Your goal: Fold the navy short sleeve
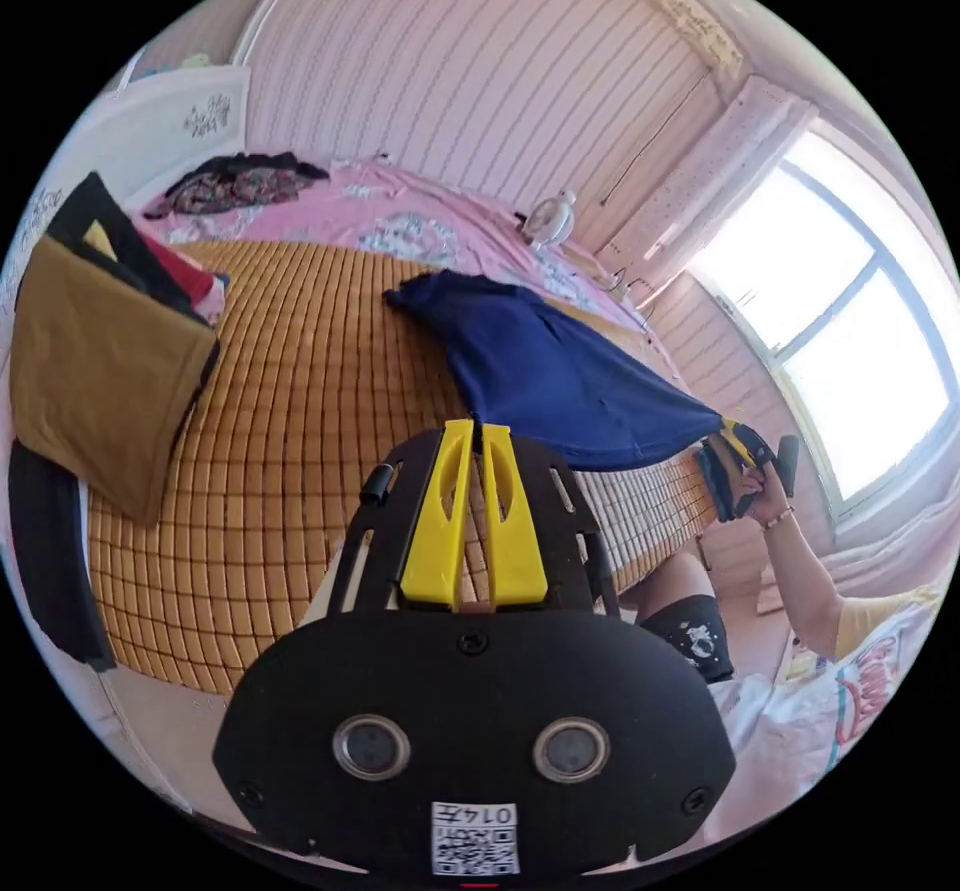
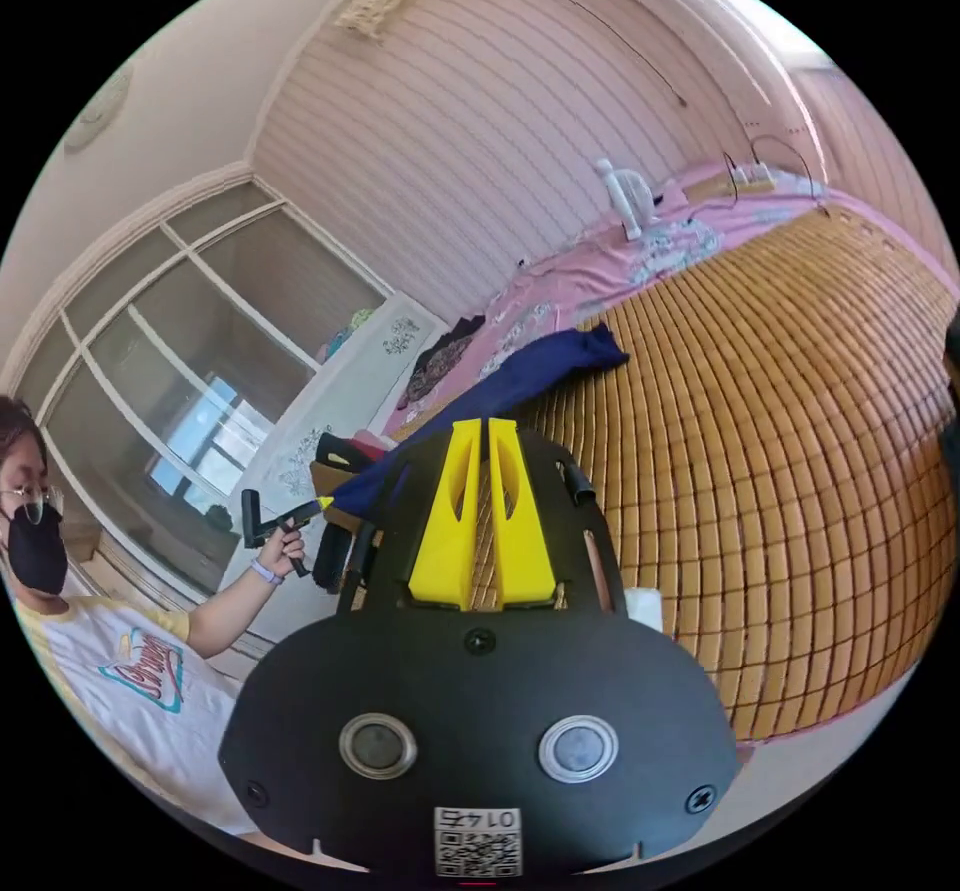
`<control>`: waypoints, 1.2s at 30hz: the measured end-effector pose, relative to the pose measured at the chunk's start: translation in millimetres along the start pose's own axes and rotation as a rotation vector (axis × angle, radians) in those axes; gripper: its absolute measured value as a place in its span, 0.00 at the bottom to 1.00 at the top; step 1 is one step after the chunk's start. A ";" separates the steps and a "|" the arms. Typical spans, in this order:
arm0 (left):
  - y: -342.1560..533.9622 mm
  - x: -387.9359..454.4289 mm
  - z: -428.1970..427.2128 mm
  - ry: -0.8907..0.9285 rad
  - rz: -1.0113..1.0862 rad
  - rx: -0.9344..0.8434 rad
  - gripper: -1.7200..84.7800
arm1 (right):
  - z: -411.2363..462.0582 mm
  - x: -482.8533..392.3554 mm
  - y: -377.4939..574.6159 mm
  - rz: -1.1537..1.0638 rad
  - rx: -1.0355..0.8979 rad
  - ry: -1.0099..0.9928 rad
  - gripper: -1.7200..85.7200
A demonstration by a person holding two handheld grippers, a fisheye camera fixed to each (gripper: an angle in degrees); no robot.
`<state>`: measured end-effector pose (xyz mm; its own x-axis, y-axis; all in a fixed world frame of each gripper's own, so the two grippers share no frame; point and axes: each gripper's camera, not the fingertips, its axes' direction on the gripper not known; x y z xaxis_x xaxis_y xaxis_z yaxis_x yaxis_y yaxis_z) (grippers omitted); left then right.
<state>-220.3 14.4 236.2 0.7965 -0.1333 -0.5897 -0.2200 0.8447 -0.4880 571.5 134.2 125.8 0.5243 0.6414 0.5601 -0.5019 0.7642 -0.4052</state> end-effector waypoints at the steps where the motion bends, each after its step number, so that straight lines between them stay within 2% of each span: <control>1: 7.0 -14.3 21.2 0.005 -0.046 -0.064 0.01 | 11.0 15.5 8.8 0.050 -0.033 0.025 0.03; 7: 37.9 -56.1 72.2 0.040 -0.182 -0.253 0.01 | 42.0 43.5 26.4 0.145 -0.236 0.151 0.03; 19: 57.4 -52.7 61.7 0.005 -0.007 -0.397 0.01 | 87.2 -3.8 27.3 -0.068 -0.580 0.412 0.03; 27: 77.5 -77.7 48.5 -0.012 -0.038 -0.458 0.04 | 104.1 -23.6 40.1 -0.095 -0.674 0.570 0.04; 32: 76.3 -104.8 26.4 0.039 -0.073 -0.369 0.04 | 102.2 -35.0 35.2 -0.105 -0.642 0.538 0.07; 36: 53.6 -118.1 24.2 0.024 -0.027 -0.287 0.03 | 125.8 -63.1 12.5 -0.230 -0.588 0.496 0.07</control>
<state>-312.5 87.9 295.3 0.7914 -0.1690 -0.5875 -0.3518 0.6600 -0.6638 445.5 94.6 176.3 0.8843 0.3140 0.3455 0.0280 0.7030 -0.7106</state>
